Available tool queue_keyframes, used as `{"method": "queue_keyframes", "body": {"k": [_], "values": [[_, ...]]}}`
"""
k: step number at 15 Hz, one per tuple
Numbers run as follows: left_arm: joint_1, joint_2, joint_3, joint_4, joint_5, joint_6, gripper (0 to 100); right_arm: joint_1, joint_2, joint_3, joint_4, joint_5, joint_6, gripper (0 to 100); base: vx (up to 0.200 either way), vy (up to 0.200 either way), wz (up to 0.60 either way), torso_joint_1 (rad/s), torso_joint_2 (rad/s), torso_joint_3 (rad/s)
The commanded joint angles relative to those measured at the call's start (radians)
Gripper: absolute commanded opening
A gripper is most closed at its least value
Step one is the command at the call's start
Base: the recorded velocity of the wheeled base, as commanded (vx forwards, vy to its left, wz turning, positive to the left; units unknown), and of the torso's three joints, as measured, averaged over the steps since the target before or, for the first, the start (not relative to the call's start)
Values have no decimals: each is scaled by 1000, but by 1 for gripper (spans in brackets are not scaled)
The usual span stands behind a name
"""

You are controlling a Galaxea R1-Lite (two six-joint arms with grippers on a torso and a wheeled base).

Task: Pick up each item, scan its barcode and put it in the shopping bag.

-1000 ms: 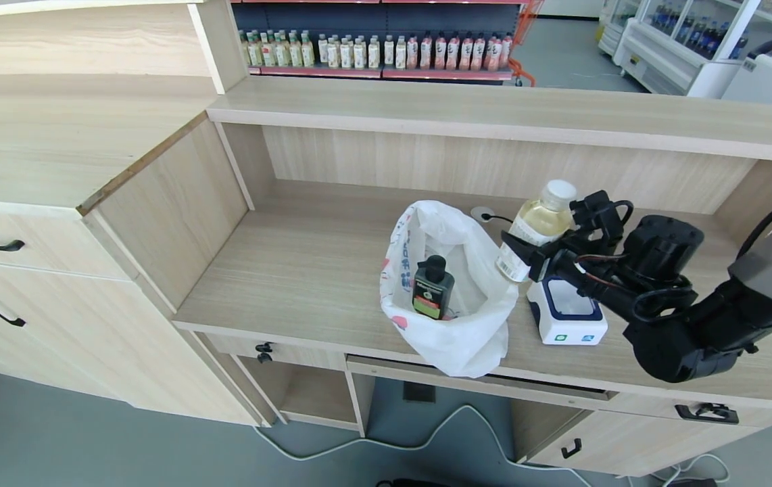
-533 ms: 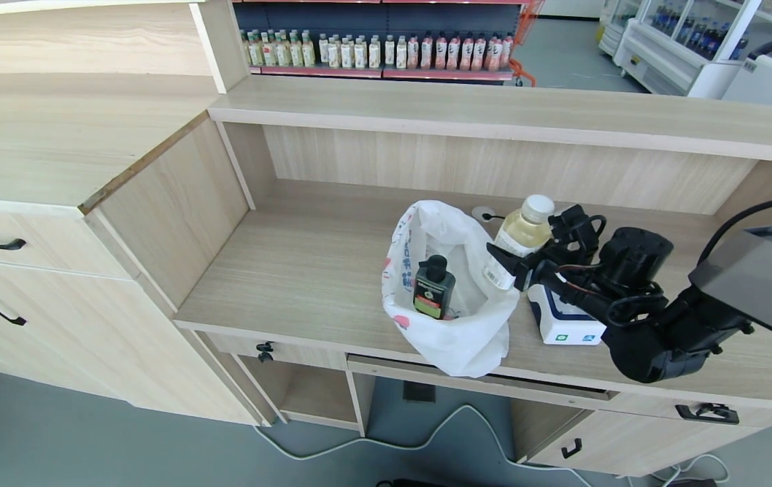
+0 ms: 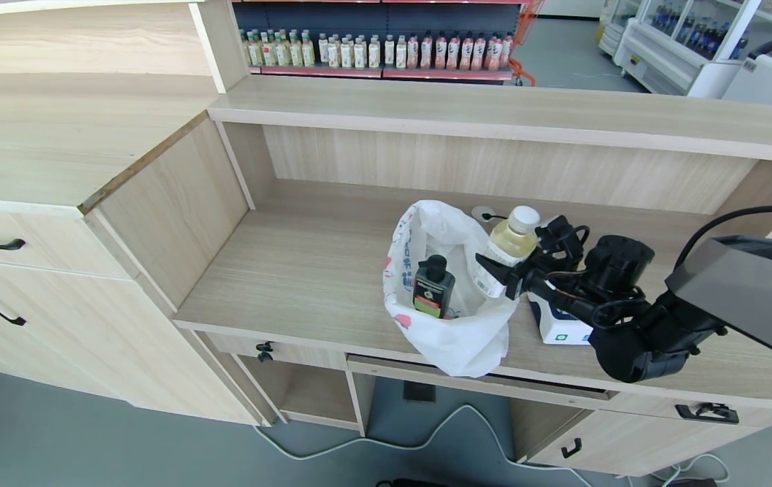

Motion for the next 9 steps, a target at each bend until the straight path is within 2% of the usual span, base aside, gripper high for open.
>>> {"method": "queue_keyframes", "body": {"k": [1, 9], "values": [[0, 0, 0, 0, 0, 0, 100, 2, 19, -14, 1, 10, -2, 0, 0, 0, 0, 0, 0, 0], [0, 0, 0, -1, -1, 0, 100, 3, 69, -13, -1, 10, -5, 0, 0, 0, 0, 0, 0, 0]]}}
